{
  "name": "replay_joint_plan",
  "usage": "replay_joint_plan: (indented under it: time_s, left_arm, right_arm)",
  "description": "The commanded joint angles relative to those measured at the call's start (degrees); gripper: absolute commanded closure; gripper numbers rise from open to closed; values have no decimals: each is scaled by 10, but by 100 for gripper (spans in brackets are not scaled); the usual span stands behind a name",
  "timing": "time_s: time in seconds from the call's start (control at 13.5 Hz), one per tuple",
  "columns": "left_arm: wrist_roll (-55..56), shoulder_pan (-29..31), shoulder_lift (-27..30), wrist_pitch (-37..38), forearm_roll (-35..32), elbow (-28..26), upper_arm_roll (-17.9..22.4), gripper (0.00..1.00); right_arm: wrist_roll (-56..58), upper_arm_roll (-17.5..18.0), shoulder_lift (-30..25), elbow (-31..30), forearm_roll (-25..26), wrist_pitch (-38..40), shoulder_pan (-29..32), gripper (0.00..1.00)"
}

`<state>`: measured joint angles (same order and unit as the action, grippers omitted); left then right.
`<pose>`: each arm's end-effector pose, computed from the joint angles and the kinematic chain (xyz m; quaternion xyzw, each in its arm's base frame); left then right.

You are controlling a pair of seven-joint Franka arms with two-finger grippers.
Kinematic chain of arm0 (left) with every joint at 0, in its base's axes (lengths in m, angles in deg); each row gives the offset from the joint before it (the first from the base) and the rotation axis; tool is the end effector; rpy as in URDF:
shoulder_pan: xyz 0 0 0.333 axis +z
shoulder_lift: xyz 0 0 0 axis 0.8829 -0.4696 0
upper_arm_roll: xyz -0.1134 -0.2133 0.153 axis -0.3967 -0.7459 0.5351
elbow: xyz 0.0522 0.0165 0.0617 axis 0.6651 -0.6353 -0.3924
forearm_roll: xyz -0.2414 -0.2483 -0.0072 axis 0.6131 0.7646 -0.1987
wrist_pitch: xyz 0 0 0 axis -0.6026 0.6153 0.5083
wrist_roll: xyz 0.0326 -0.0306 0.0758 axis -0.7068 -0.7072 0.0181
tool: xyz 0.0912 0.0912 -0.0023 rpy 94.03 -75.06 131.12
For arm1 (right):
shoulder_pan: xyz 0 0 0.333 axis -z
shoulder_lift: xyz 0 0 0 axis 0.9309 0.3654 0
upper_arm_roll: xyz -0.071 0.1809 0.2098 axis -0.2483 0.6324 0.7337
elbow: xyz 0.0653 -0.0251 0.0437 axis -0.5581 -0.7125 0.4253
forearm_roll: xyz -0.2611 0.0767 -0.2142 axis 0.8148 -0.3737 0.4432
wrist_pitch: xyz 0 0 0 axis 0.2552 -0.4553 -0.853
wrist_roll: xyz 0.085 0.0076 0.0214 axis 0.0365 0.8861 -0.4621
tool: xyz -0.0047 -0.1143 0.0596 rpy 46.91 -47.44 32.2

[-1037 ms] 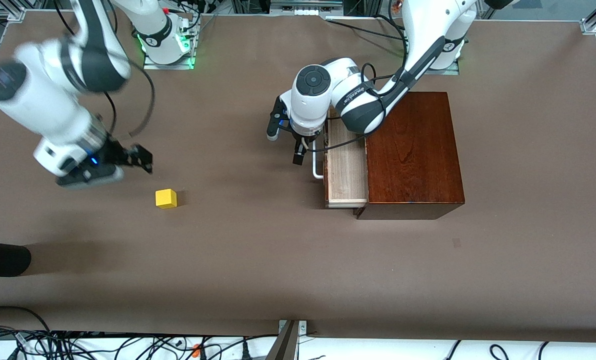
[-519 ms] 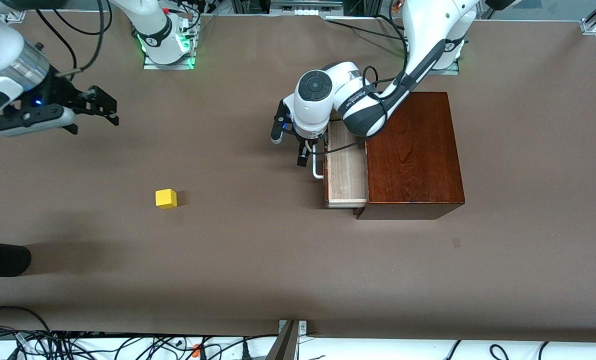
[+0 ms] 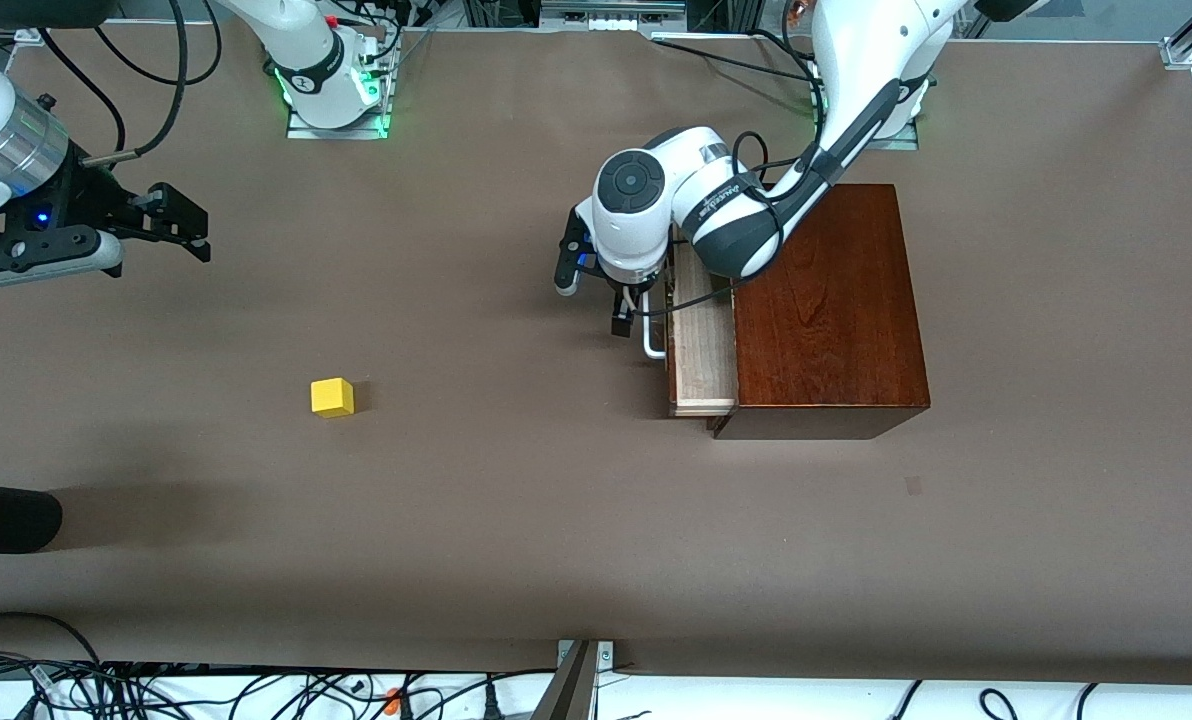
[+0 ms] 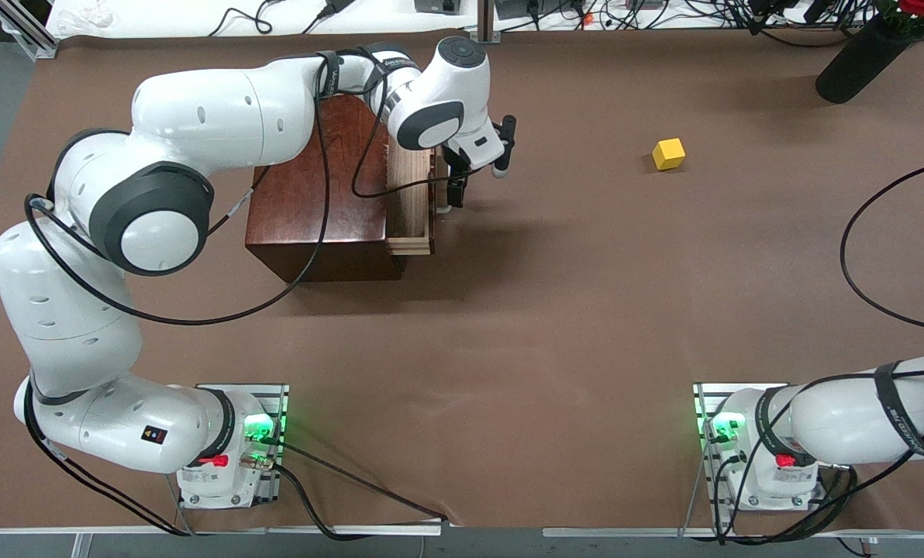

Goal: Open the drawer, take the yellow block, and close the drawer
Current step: 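Push the drawer shut with the left gripper while the right gripper withdraws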

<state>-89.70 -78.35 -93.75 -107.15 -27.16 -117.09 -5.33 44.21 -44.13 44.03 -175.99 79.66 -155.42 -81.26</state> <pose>0.4453 -0.4277 0.2674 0.6451 -0.7629 -0.0374 0.0188 0.5179 0.0668 0.5518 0.9950 0.0982 0.0183 0.0012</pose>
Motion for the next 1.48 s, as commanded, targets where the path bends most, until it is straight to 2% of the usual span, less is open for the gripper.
replay_joint_plan:
  time_s: [0.0, 0.22, 0.67, 0.81, 0.96, 1.19, 1.41]
  left_arm:
    - [-46, 47, 13, 34, -29, -10, 8, 0]
    - [-59, 57, 19, 48, -29, -9, 8, 0]
    - [-59, 64, 26, 59, -28, -9, 5, 0]
    - [-44, 64, 48, 61, -11, -8, 2, 0]
    - [-5, 64, 82, 85, 42, -6, 2, 0]
    - [23, 94, 118, 174, 84, 54, 3, 0]
    - [50, 140, 126, 313, 114, 170, 5, 0]
  right_arm:
    - [-14, -5, 6, 18, 8, -1, 7, 0]
    - [-14, -4, 11, 18, 10, -28, 2, 0]
    - [-14, -4, 11, 16, 5, -21, 3, 0]
    - [-14, -5, 11, 15, 5, -21, 3, 0]
    - [-14, -5, 11, 15, 5, -21, 3, 0]
    - [-14, -5, 11, 15, 5, -21, 3, 0]
    - [-14, -5, 11, 15, 5, -21, 3, 0]
